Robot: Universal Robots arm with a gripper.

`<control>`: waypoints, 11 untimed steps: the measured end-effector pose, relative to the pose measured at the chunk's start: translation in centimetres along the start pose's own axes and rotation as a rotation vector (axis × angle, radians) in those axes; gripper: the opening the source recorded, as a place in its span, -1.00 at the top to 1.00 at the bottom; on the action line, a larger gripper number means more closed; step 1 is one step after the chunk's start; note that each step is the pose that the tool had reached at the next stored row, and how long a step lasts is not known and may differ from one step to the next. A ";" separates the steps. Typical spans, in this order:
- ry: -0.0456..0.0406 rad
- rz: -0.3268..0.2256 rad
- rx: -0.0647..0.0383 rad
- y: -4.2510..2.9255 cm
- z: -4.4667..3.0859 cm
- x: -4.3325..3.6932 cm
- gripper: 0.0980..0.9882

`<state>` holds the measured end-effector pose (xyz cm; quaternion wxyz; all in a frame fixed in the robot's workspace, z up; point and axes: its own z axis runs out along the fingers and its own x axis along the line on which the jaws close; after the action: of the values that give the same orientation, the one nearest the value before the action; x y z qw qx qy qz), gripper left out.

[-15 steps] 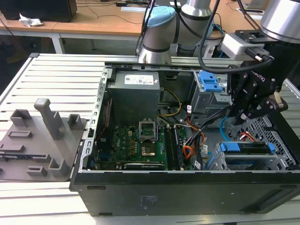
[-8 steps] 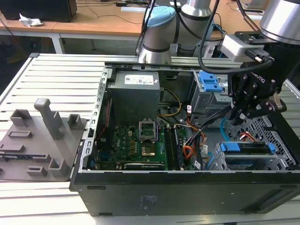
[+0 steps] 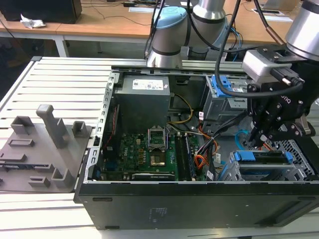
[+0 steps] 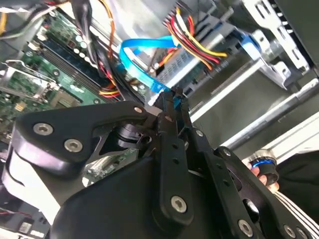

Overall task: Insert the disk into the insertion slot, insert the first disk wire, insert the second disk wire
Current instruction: 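Insert the second disk wire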

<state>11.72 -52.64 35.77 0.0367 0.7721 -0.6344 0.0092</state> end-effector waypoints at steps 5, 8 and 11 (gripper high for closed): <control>-0.0024 0.054 -0.003 0.06 0.35 0.33 0.78; -0.0024 0.056 -0.003 0.06 0.35 0.33 0.75; -0.0040 0.058 -0.003 0.06 0.18 0.34 0.34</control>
<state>11.72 -52.99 35.61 0.0364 0.7533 -0.6566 0.0077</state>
